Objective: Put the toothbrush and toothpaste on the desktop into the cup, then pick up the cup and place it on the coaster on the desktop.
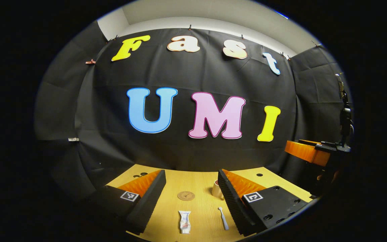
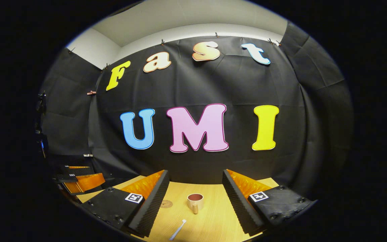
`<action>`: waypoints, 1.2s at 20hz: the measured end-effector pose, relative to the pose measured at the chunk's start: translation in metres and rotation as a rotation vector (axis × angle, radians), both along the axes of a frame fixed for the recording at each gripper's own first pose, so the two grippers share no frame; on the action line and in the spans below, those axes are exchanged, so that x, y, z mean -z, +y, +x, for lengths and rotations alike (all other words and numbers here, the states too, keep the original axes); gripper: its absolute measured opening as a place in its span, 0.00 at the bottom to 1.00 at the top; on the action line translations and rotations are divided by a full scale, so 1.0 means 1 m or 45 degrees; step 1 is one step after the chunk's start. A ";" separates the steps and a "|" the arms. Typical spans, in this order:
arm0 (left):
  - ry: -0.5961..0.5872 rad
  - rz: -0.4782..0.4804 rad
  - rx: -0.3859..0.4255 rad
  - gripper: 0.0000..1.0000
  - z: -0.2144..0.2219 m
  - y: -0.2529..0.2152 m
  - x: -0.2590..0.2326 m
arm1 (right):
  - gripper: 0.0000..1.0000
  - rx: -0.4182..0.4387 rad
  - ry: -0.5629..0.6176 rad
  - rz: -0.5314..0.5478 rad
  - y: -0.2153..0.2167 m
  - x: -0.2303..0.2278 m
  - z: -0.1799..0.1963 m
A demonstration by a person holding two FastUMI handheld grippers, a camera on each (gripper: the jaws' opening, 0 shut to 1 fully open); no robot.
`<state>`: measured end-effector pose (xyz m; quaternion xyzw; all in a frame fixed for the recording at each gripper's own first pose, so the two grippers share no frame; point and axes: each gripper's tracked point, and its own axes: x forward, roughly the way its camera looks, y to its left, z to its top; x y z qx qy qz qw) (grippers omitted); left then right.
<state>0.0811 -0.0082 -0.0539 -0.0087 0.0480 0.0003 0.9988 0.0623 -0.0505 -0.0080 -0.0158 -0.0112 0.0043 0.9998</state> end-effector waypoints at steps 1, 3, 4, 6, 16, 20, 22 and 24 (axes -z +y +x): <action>0.009 -0.002 -0.002 0.97 0.001 0.000 0.003 | 0.98 -0.014 0.003 0.005 0.002 0.001 0.002; 0.042 0.021 -0.009 0.97 0.005 0.001 0.010 | 0.98 -0.043 0.000 0.000 0.008 0.001 0.004; 0.056 0.037 -0.012 0.97 0.006 0.002 0.012 | 1.00 -0.053 0.006 -0.007 0.008 0.005 0.006; 0.067 0.049 -0.019 0.97 0.010 0.002 0.013 | 0.98 -0.054 0.042 -0.001 0.008 0.011 0.010; 0.168 0.046 -0.044 0.97 -0.001 0.031 0.029 | 0.98 -0.138 0.113 -0.005 0.055 0.016 0.011; 0.237 0.052 -0.048 0.97 -0.004 0.039 0.051 | 0.98 -0.183 0.151 -0.016 0.068 0.026 0.005; 0.291 0.050 -0.039 0.97 -0.002 0.038 0.068 | 0.98 -0.193 0.167 -0.012 0.070 0.030 0.004; 0.369 0.063 -0.033 0.97 0.000 0.039 0.090 | 0.98 -0.206 0.181 -0.014 0.072 0.035 0.007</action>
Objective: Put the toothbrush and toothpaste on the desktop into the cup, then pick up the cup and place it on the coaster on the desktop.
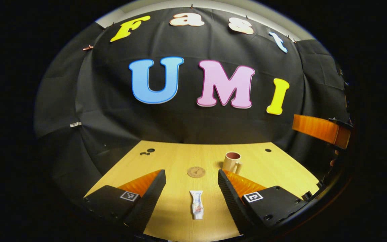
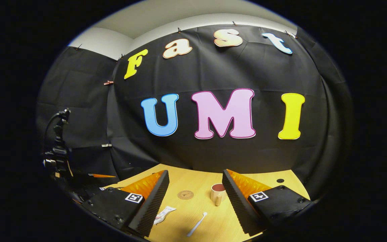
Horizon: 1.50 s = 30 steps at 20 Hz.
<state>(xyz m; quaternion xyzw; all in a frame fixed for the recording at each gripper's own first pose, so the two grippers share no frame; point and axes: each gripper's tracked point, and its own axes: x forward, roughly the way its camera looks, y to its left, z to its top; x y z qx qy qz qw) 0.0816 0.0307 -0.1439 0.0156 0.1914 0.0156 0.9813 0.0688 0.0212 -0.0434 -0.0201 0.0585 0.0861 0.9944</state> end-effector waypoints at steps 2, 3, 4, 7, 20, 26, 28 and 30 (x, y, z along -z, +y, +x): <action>0.076 0.028 0.013 0.97 0.001 0.001 0.022 | 0.98 0.004 -0.007 0.004 -0.003 0.001 0.003; 0.109 0.044 0.020 0.98 0.002 0.002 0.033 | 0.98 0.007 -0.011 0.010 -0.006 0.002 0.005; 0.143 0.055 0.024 0.98 0.003 0.004 0.043 | 0.98 0.011 -0.010 0.008 -0.009 0.005 0.006; 0.247 0.056 0.029 0.98 0.007 0.003 0.083 | 0.98 0.025 0.018 -0.005 -0.021 0.020 0.007; 0.655 0.139 0.099 0.99 0.045 -0.009 0.213 | 0.98 0.117 0.259 0.024 -0.086 0.110 0.011; 0.772 0.123 0.062 0.99 0.066 0.000 0.253 | 0.98 0.103 0.357 0.051 -0.097 0.146 0.008; 0.793 0.085 0.059 0.98 0.070 -0.002 0.259 | 0.98 0.079 0.395 0.051 -0.094 0.158 0.011; 0.813 0.046 0.048 0.94 0.072 -0.005 0.262 | 0.98 0.052 0.426 0.094 -0.090 0.167 0.016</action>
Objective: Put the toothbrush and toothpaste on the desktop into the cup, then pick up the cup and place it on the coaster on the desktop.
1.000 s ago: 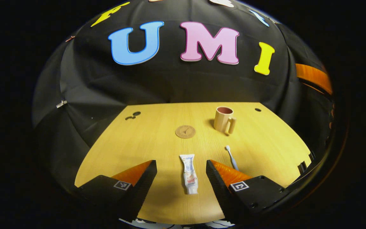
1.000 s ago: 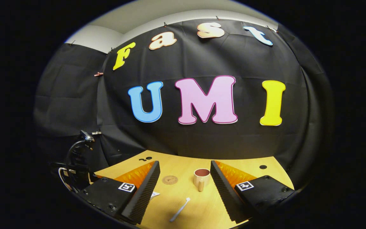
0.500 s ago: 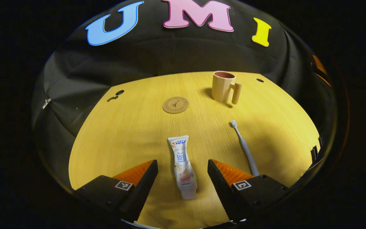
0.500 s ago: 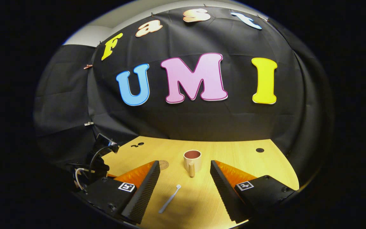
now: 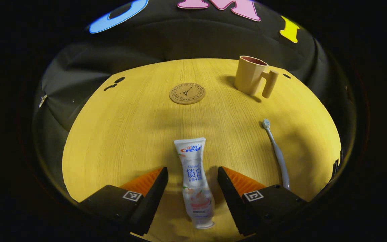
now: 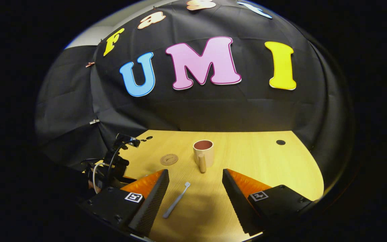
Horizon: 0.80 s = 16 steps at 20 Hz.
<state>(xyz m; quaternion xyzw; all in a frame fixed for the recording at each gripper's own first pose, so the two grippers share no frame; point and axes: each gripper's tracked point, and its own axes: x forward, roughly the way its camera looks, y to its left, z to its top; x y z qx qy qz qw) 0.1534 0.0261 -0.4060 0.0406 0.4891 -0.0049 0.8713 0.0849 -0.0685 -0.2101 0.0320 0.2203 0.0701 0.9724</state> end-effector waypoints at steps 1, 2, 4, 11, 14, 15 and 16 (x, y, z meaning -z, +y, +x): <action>0.017 -0.010 -0.009 0.91 0.000 -0.002 -0.001 | 0.98 -0.014 0.013 0.027 0.003 0.004 0.003; 0.030 -0.014 -0.010 0.89 0.000 -0.002 -0.001 | 0.99 -0.027 0.034 0.046 0.006 0.010 0.007; 0.040 -0.013 -0.010 0.76 0.002 -0.002 0.000 | 0.99 -0.050 0.072 0.064 0.009 0.023 0.009; 0.166 0.006 0.086 0.36 -0.010 -0.009 0.001 | 0.98 -0.034 0.281 0.046 0.012 0.069 0.003; 0.124 -0.002 0.123 0.26 -0.008 -0.010 0.000 | 0.98 -0.008 0.447 0.005 0.019 0.105 -0.009; 0.116 -0.008 0.122 0.24 -0.010 -0.009 -0.001 | 0.98 0.005 0.500 0.008 0.022 0.114 -0.013; 0.110 -0.015 0.123 0.24 -0.010 -0.008 -0.001 | 0.99 0.022 0.547 0.017 0.027 0.121 -0.016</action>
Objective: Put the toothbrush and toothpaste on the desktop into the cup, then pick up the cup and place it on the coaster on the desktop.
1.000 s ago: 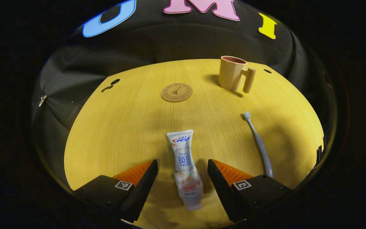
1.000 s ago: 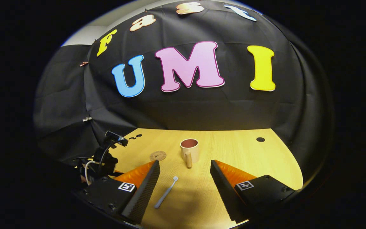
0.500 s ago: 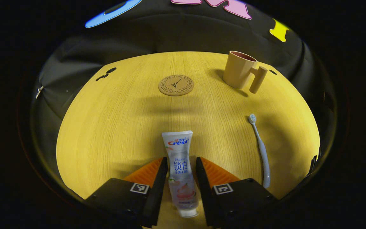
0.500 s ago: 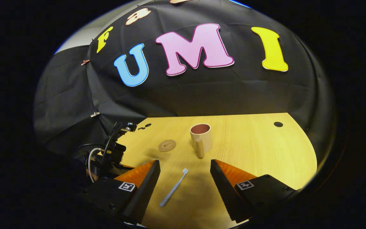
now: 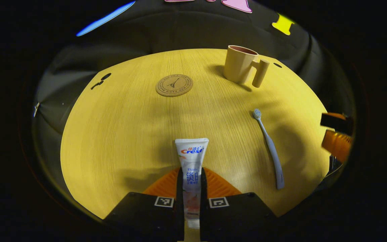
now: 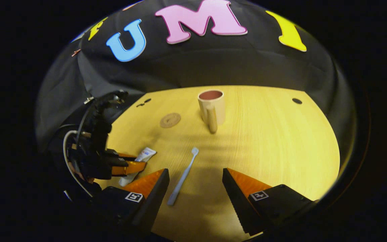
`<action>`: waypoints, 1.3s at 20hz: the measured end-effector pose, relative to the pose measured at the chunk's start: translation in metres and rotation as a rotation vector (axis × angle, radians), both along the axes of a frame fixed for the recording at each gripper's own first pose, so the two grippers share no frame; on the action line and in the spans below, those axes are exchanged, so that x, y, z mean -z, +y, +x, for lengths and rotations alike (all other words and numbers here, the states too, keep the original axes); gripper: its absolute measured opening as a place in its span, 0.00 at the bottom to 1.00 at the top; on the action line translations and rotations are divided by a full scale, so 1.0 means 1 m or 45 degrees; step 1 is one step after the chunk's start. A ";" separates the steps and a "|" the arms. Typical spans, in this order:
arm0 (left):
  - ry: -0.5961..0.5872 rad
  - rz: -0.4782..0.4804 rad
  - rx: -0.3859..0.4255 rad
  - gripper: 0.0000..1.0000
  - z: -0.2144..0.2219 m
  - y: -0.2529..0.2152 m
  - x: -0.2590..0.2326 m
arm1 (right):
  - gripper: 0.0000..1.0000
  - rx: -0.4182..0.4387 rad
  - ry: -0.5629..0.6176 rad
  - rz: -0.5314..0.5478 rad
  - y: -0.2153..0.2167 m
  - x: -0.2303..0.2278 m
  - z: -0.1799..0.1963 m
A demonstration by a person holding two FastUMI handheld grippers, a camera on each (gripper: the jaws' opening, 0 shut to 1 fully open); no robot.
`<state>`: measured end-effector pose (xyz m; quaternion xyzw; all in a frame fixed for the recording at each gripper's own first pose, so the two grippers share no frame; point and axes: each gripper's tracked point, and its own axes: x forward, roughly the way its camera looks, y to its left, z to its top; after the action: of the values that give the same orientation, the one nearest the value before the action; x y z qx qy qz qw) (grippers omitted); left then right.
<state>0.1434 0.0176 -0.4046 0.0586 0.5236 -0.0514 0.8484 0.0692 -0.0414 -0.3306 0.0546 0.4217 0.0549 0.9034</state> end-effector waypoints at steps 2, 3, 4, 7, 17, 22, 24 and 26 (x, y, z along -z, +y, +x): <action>-0.017 -0.005 0.017 0.23 0.000 0.002 -0.002 | 0.98 0.016 0.082 0.001 0.009 0.013 -0.005; -0.034 -0.012 0.023 0.22 0.001 0.002 -0.005 | 0.98 0.013 0.103 -0.014 0.014 0.020 -0.005; -0.056 -0.026 0.024 0.22 0.001 0.002 -0.009 | 0.99 0.011 0.116 -0.043 0.014 0.025 -0.004; -0.092 -0.044 0.012 0.22 -0.006 0.008 -0.020 | 0.99 0.019 0.164 -0.092 0.017 0.037 0.003; -0.171 -0.124 -0.024 0.22 -0.033 0.019 -0.041 | 0.99 0.217 0.343 -0.223 0.005 0.078 0.016; -0.177 -0.156 -0.032 0.22 -0.036 0.024 -0.041 | 0.97 0.216 0.370 -0.312 0.008 0.089 0.023; -0.176 -0.160 -0.023 0.22 -0.036 0.026 -0.039 | 0.98 0.241 0.391 -0.311 0.012 0.089 0.026; -0.177 -0.161 -0.012 0.22 -0.037 0.027 -0.039 | 0.96 0.322 0.419 -0.301 0.012 0.088 0.028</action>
<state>0.1067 0.0446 -0.3655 0.0060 0.4595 -0.0761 0.8849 0.0968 -0.0297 -0.4186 0.0090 0.5566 -0.1182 0.8223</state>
